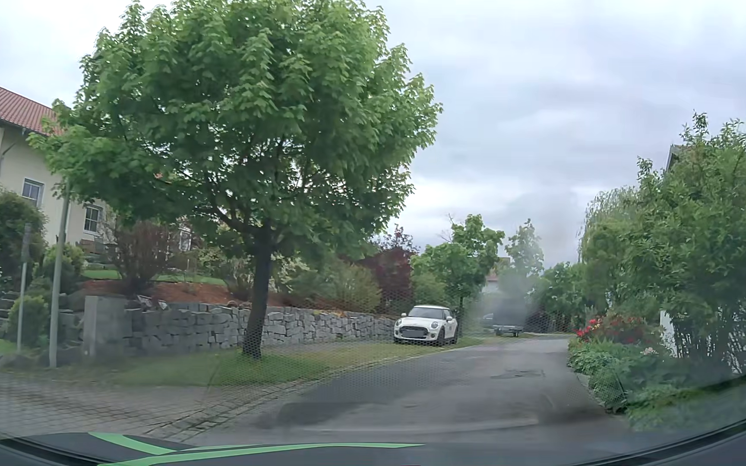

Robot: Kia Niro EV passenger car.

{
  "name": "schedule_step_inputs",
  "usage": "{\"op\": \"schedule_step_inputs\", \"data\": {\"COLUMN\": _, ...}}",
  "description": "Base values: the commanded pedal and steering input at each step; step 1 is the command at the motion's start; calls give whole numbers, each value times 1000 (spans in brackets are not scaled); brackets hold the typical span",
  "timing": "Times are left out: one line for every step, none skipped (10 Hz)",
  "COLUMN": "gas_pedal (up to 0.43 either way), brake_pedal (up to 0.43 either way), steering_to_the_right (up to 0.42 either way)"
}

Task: Follow the waypoints while adhering to traffic rules and regulations

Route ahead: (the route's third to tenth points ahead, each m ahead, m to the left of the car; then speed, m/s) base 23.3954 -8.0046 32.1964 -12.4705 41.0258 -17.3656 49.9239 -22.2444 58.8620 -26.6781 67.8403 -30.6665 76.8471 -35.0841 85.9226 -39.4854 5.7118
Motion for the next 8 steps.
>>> {"op": "schedule_step_inputs", "data": {"gas_pedal": 220, "brake_pedal": 0, "steering_to_the_right": 148}}
{"op": "schedule_step_inputs", "data": {"gas_pedal": 220, "brake_pedal": 0, "steering_to_the_right": 143}}
{"op": "schedule_step_inputs", "data": {"gas_pedal": 220, "brake_pedal": 0, "steering_to_the_right": 139}}
{"op": "schedule_step_inputs", "data": {"gas_pedal": 220, "brake_pedal": 0, "steering_to_the_right": 139}}
{"op": "schedule_step_inputs", "data": {"gas_pedal": 220, "brake_pedal": 0, "steering_to_the_right": 139}}
{"op": "schedule_step_inputs", "data": {"gas_pedal": 220, "brake_pedal": 0, "steering_to_the_right": 136}}
{"op": "schedule_step_inputs", "data": {"gas_pedal": 220, "brake_pedal": 0, "steering_to_the_right": 135}}
{"op": "schedule_step_inputs", "data": {"gas_pedal": 220, "brake_pedal": 0, "steering_to_the_right": 132}}
